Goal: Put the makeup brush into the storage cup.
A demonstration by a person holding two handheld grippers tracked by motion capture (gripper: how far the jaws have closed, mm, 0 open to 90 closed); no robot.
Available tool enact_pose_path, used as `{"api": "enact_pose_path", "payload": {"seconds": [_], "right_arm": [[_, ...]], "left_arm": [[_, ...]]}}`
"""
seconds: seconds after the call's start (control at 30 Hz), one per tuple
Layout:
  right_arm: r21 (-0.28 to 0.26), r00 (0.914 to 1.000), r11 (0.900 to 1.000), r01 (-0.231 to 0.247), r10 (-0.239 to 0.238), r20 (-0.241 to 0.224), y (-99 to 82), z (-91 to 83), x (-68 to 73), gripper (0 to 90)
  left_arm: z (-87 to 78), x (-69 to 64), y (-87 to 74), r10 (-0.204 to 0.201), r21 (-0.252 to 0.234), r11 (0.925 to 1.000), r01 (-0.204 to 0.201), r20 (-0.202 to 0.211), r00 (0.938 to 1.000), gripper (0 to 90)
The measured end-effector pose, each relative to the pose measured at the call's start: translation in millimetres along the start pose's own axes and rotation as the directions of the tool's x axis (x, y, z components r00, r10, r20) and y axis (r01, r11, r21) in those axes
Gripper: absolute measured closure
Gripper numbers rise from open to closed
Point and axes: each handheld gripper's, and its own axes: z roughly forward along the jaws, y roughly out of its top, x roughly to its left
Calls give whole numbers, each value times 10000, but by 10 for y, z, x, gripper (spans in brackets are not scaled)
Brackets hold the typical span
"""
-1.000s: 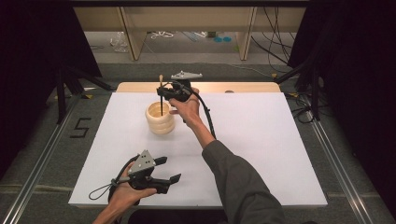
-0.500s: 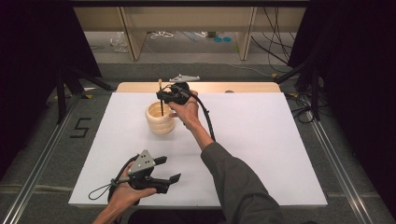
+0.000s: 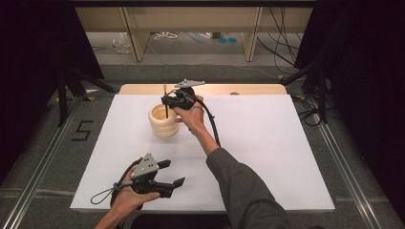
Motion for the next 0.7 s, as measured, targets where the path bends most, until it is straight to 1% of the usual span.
{"api": "enact_pose_path", "payload": {"seconds": [0.03,0.07,0.1,0.13,0.17,0.23,0.27,0.3,0.33,0.37,0.4,0.47,0.5,0.53,0.57,0.6,0.63,0.7], "right_arm": [[47,10000,10000,-57,58,-21,-6,4,9,828],[48,10000,10000,86,-86,17,-18,16,6,828],[175,10000,9998,38,-39,30,-20,13,11,828],[133,9998,9997,193,-194,87,-34,27,5,829],[186,10000,9998,33,-34,32,-38,20,10,828],[228,10000,9997,-92,92,14,-57,18,2,826],[249,9999,9996,-112,112,29,-73,16,-9,810],[278,9998,9994,-212,212,33,-83,13,-13,783],[211,9998,9996,-174,172,101,-90,15,-23,735],[306,9992,9988,-388,384,135,-93,7,-26,700],[274,9991,9988,-417,414,135,-97,1,-42,656],[218,9988,9989,-411,404,274,-88,-21,-50,589],[190,9981,9985,-504,497,363,-70,-44,-53,542],[188,9972,9978,-640,632,401,-61,-57,-52,511],[103,9963,9975,-706,700,493,-47,-72,-54,482],[108,9958,9968,-787,781,480,-36,-92,-56,465],[81,9957,9969,-782,777,496,-27,-111,-57,443],[47,9961,9976,-691,687,550,-16,-144,-60,407]], "left_arm": [[-1,2,0,6,-4,10000,-6,-2,10000,204],[0,4,1,-11,-31,10000,11,0,10000,205],[-6,9,5,38,-35,10000,-38,-21,10000,205],[-11,17,10,170,-21,9999,-170,-15,9999,205],[-10,21,8,107,-71,9999,-106,57,9999,205],[-8,15,5,-79,-81,9999,79,20,10000,205],[-10,12,5,-55,-47,10000,55,-31,10000,205],[-10,10,5,-38,-21,10000,37,-45,10000,204],[-7,9,5,-24,-29,10000,24,-27,10000,204],[-7,11,7,27,-26,10000,-27,-35,10000,204],[-8,15,10,125,-7,9999,-125,-29,9999,204],[1,9,3,-18,-55,10000,18,0,10000,204],[-4,8,4,-9,-8,10000,9,-30,10000,204],[-5,17,7,116,-5,9999,-116,-5,9999,204],[-5,15,6,47,-13,10000,-47,-15,10000,204],[-4,11,5,-34,-31,10000,34,-15,10000,204],[-6,18,8,106,-26,9999,-106,1,9999,204],[-8,18,5,67,-20,10000,-67,-48,10000,204]]}}
